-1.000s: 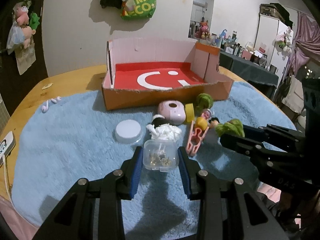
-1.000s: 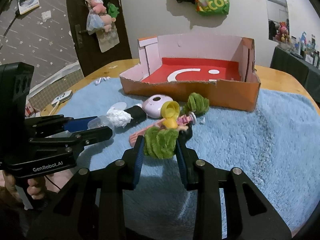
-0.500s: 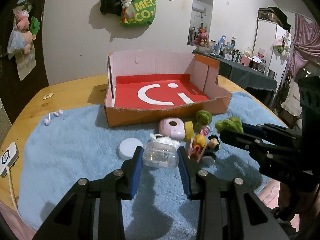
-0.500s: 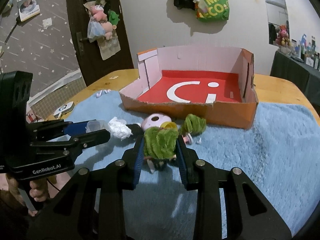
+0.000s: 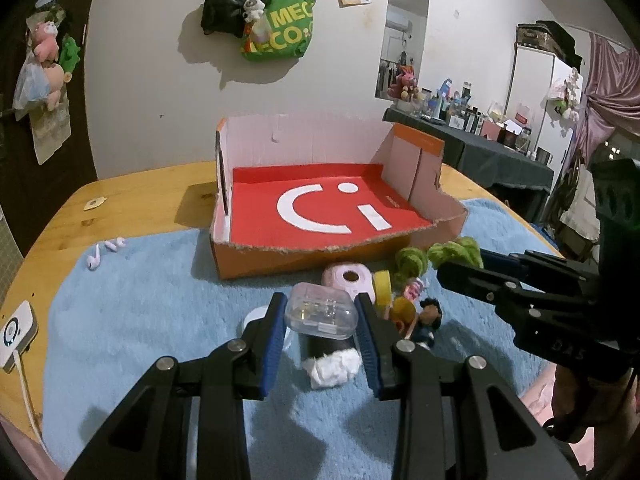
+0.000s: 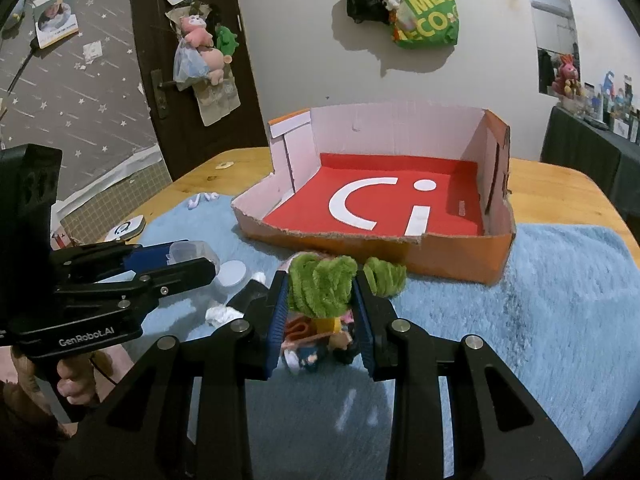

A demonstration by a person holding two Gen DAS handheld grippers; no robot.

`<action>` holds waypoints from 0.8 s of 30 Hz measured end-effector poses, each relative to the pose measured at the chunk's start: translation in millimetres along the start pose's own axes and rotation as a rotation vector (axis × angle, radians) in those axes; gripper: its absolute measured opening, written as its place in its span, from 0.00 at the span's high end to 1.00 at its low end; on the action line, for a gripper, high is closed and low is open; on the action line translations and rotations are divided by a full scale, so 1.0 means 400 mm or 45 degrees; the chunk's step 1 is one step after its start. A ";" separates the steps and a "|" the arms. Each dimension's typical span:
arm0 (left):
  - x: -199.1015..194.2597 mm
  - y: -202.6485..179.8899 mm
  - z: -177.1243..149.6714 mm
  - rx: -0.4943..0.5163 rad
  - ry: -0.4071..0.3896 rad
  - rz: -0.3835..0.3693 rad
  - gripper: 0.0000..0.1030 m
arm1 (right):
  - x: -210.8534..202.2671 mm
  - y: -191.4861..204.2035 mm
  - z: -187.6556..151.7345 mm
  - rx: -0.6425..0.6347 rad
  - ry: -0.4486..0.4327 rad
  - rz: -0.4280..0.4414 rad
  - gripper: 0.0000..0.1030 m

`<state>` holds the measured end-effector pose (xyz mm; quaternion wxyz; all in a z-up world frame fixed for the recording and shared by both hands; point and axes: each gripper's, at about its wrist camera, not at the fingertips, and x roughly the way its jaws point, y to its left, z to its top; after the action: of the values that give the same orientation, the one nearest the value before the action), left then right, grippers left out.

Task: Organize objects
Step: 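Lift clear box with left tool while right tool carries green ball toward cardboard box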

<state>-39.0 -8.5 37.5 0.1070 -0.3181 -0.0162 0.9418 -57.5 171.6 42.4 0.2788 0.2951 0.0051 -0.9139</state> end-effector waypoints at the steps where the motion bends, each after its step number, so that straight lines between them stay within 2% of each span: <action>1: 0.001 0.000 0.006 -0.001 -0.004 -0.002 0.65 | 0.003 -0.003 0.005 0.004 0.001 0.004 0.71; 18: 0.055 -0.005 0.121 0.052 -0.052 -0.006 0.65 | 0.050 -0.050 0.092 0.043 0.034 0.012 0.71; 24: 0.091 0.011 0.169 0.033 -0.045 -0.021 0.65 | 0.073 -0.070 0.124 0.047 0.049 0.002 0.71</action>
<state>-108.8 -2.5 69.1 0.1188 -0.2997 -0.0084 0.9466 -118.0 171.9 63.4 0.2741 0.3178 -0.0067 -0.9077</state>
